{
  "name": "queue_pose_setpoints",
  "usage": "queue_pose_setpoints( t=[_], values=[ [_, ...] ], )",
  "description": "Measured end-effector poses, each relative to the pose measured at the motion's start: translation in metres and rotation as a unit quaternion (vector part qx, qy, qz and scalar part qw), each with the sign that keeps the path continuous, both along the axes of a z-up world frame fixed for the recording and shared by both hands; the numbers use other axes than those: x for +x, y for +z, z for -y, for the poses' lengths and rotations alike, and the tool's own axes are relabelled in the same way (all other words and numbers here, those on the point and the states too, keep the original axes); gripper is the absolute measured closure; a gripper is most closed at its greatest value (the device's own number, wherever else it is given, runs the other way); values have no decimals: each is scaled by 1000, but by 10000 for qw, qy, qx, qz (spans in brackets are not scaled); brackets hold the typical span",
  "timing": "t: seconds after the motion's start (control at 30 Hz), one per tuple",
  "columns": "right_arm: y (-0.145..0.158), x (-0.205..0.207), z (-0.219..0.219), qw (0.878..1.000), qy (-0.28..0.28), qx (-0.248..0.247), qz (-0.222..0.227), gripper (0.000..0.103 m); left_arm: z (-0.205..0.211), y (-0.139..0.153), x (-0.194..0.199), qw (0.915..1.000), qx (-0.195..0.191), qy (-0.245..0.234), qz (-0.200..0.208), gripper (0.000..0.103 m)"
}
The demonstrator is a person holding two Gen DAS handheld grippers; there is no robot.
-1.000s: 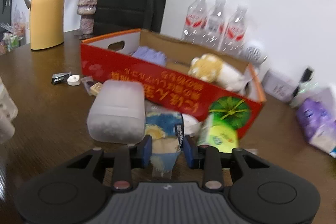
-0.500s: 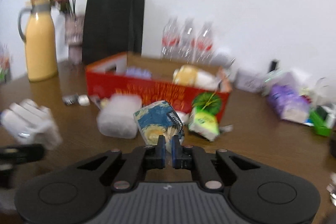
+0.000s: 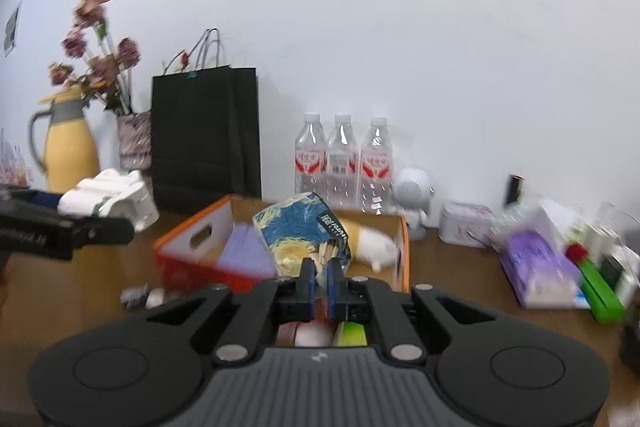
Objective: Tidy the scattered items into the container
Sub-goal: 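Carry the gadget and packet into the cardboard box and open both tools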
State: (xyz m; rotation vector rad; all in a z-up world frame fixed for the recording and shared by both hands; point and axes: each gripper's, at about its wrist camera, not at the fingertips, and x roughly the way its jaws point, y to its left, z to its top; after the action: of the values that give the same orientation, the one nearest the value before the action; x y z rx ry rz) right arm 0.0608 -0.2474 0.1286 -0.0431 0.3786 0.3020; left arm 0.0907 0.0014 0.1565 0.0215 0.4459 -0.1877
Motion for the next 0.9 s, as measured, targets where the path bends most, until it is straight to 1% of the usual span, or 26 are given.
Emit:
queue_pose_setpoints(
  t=[0.03,0.07,0.1,0.13,0.17,0.2,0.23,0.3,0.33,0.37,0.4,0.43,0.47,0.5,0.53,0.57,0.6,0.63,0.67,0.7,0.73,0.77,0.9],
  values=[
    [6,26,-2,9998,75,59,-153,98,2,5,31,9998,39,-107,-153,2],
    [8,54,-5,9990,177,114,-391,98,6,7,68,9985,56,-349,-413,2],
    [6,87,-8,9964,293,180,-779,98,9,4,99,9964,45,-465,-715,2],
    [2,118,-12,9922,288,233,-1194,98,12,-3,131,9931,43,-437,-1089,2],
    [-2,144,-16,9880,201,175,-1522,98,13,-13,162,9895,26,-238,-1426,2],
    [-8,169,-21,9831,123,54,-1827,98,15,-25,188,9858,97,-76,-1677,3],
    [-14,189,-24,9790,23,-40,-2040,98,17,-35,206,9833,179,39,-1813,3],
    [-23,219,-27,9715,-77,-170,-2363,98,16,-55,232,9775,261,188,-2084,3],
    [-28,230,-28,9672,-77,-200,-2530,98,16,-63,238,9740,243,174,-2246,3],
    [-34,236,-31,9623,-27,-299,-2704,98,17,-70,243,9697,261,59,-2427,3],
    [-42,241,-35,9554,110,-423,-2921,95,16,-76,246,9653,311,-54,-2593,3],
    [-50,247,-39,9456,284,-526,-3197,91,16,-81,250,9592,403,-135,-2795,3],
    [-57,251,-41,9355,369,-576,-3466,86,16,-83,255,9551,511,-145,-2915,3],
    [-62,255,-42,9273,369,-602,-3677,72,16,-82,255,9545,587,-158,-2918,0],
    [-64,258,-42,9232,327,-634,-3777,55,13,-79,252,9562,570,-160,-2865,0],
    [-61,260,-43,9236,307,-650,-3765,48,11,-72,253,9579,515,-91,-2822,0],
    [-55,260,-43,9272,312,-631,-3679,40,9,-62,254,9590,403,16,-2805,0],
    [-47,260,-42,9314,321,-570,-3580,36,6,-51,254,9603,242,104,-2778,0],
    [-40,260,-40,9344,292,-479,-3518,36,3,-40,253,9619,104,137,-2728,0],
    [-31,258,-39,9364,271,-382,-3479,33,1,-29,247,9643,10,127,-2646,0],
    [-24,256,-39,9375,267,-310,-3457,26,0,-19,245,9665,-22,123,-2564,0],
    [-17,254,-39,9384,276,-280,-3434,23,-1,-11,242,9681,-17,141,-2501,0],
    [4,241,-38,9437,233,-312,-3286,21,-1,7,221,9691,111,145,-2458,0]
  ],
)
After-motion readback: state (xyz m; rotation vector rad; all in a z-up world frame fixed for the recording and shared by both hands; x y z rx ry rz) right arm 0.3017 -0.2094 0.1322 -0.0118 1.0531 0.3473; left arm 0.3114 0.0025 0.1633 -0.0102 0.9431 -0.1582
